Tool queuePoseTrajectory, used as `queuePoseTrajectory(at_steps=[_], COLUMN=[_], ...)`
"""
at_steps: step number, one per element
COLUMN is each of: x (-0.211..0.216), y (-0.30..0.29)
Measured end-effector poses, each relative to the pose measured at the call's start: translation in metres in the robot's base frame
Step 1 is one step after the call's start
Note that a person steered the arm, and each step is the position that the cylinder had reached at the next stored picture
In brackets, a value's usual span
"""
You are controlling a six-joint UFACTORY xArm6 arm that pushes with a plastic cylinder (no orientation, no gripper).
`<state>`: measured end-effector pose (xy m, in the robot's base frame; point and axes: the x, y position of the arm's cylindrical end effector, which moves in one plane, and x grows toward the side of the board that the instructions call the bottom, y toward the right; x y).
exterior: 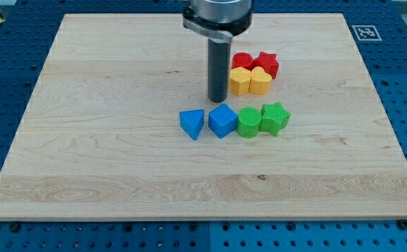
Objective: Separate the green star from the green circle
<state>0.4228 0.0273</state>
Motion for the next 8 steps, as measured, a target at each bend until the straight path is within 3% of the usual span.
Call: queuePoseTrajectory(at_steps=[8], x=[0.105], y=[0.099])
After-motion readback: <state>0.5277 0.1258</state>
